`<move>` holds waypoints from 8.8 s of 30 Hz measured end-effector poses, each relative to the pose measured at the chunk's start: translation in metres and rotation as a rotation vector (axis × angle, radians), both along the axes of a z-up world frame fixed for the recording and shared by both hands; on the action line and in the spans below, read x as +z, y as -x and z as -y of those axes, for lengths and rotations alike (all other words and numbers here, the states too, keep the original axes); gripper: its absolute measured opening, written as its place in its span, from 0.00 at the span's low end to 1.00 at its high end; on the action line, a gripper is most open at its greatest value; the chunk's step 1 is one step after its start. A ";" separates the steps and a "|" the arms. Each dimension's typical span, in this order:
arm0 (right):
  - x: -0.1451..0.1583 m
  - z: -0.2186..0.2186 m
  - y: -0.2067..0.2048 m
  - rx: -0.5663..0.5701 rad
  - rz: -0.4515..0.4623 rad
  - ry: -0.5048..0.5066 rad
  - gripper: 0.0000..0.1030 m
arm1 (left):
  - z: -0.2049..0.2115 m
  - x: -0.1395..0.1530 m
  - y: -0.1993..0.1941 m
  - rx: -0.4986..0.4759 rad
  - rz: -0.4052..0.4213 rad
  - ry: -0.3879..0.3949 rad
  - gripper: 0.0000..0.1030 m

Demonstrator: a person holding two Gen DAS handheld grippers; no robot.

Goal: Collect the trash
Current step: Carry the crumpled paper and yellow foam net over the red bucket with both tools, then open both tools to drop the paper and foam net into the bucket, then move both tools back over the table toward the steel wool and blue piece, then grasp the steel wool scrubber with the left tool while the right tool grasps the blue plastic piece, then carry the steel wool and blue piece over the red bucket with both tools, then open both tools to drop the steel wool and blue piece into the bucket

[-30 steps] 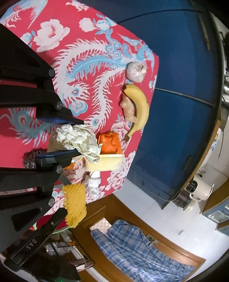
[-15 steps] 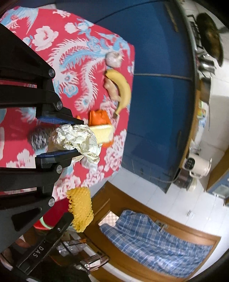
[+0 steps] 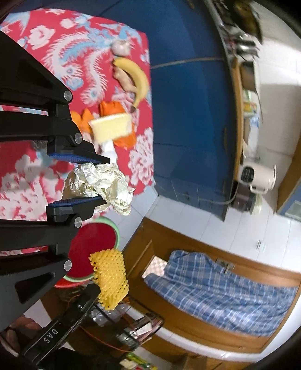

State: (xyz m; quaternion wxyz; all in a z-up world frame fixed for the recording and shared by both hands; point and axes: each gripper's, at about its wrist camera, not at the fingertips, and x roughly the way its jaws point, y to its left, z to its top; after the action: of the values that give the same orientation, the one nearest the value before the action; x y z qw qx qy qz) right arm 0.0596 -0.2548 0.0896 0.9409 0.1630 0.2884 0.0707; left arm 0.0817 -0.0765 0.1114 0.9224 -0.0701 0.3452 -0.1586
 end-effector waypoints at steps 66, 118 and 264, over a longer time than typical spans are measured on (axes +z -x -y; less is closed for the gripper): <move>-0.093 0.136 0.009 -0.258 -0.202 -0.105 0.46 | 0.143 -0.101 -0.043 -0.220 -0.186 -0.117 0.55; -0.080 0.009 0.003 -0.085 -0.232 -0.013 0.67 | -0.042 -0.145 -0.012 0.106 -0.287 -0.083 0.55; -0.128 0.188 -0.060 -0.384 -0.318 0.005 0.22 | 0.195 -0.111 -0.058 -0.352 -0.175 -0.121 0.58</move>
State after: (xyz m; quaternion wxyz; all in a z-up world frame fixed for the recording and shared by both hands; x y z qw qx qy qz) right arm 0.1192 -0.4429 -0.0385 0.8803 0.2215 0.3966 -0.1369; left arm 0.1399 -0.2715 0.0001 0.8494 0.0332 0.4400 -0.2897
